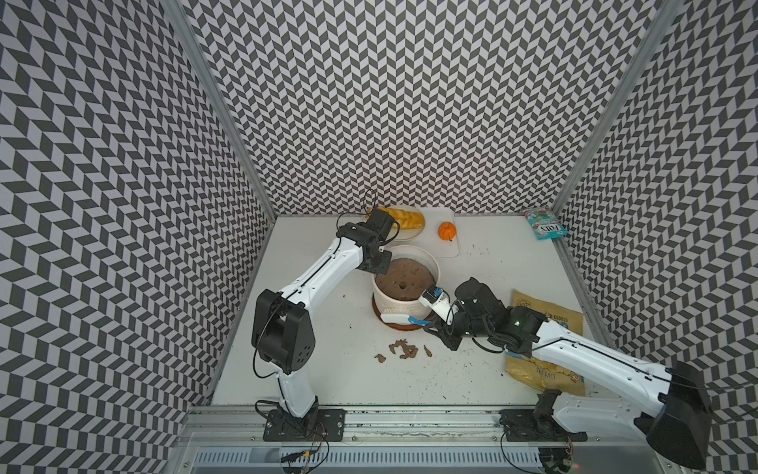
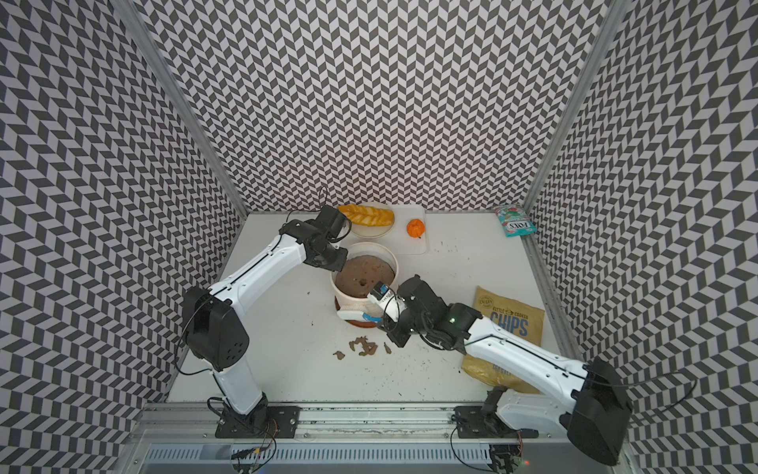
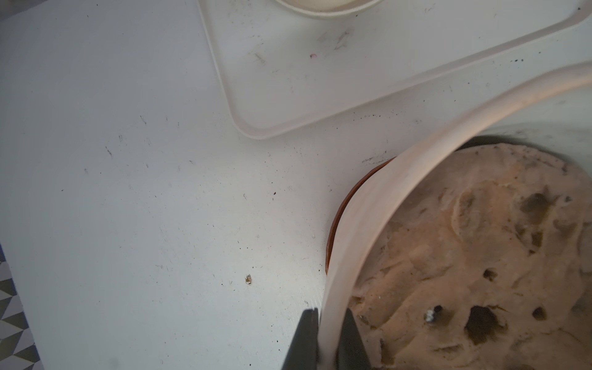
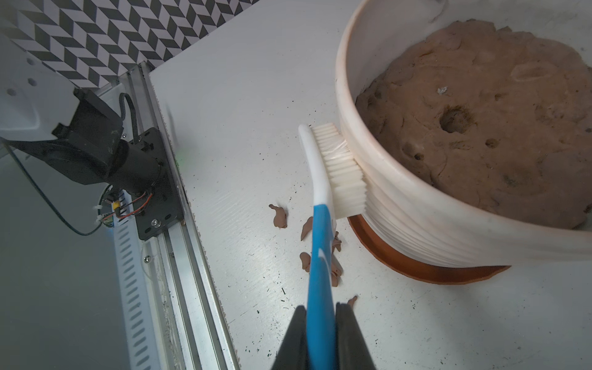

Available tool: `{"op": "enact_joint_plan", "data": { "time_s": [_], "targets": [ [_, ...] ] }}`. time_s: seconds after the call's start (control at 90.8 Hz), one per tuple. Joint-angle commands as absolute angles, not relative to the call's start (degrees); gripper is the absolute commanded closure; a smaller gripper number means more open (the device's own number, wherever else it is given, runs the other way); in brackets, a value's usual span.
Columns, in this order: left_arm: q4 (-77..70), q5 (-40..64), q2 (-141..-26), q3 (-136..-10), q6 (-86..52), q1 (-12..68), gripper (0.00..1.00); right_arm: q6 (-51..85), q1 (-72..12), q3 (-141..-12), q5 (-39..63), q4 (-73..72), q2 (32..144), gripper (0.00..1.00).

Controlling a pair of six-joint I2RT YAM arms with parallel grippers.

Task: Scrub the dried mud off the ceramic pot
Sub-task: Brush off the soil from the pot.

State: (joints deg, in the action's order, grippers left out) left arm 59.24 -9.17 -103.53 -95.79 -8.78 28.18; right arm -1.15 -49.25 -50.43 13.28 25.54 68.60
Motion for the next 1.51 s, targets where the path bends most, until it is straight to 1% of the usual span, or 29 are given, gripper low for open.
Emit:
{"op": "enact_joint_plan", "data": {
  "time_s": [0.0,0.165,0.375,0.628,0.815,1.069,1.08,1.212,1.322,1.498],
  "targets": [
    [56.23,-7.62,-105.64,-96.94,-5.4,27.8,1.0,-1.14,-47.88,-48.75,8.33,27.56,70.42,1.0],
    [56.03,-7.33,-106.54,-97.92,-4.27,27.31,1.0,-3.77,-50.05,-49.47,11.14,29.16,71.6,1.0],
    [55.82,-5.98,-107.42,-100.0,-3.09,26.74,1.0,-5.7,-52.55,-50.13,12.34,30.46,71.49,1.0],
    [56.08,-5.18,-108.84,-101.25,-1.71,26.63,1.0,-5.99,-52.82,-52.58,15.48,28.43,67.91,1.0],
    [55.89,-4.85,-108.57,-101.04,-2.19,26.37,1.0,-3.1,-53.03,-55.24,11.87,24.43,67.33,1.0],
    [56.3,-4.53,-108.49,-101.08,-2.42,26.23,1.0,0.31,-54.69,-54.35,6.73,20.38,66.56,1.0],
    [56.27,-4.5,-108.52,-101.12,-2.44,26.21,1.0,0.74,-54.74,-54.2,5.01,20.21,66.5,1.0],
    [56.33,-4.4,-108.46,-100.99,-2.5,26.24,1.0,3.57,-54.74,-52.85,-0.99,19.31,66.52,1.0],
    [56.46,-4.14,-108.37,-101.07,-2.48,26.22,1.0,5.69,-54.73,-51.7,-4.04,19.73,67.93,1.0],
    [56.74,-4.39,-108.09,-101.11,-2.72,26.24,1.0,9.32,-55.58,-51.72,-8.48,24.42,71.34,1.0]
  ]
}}
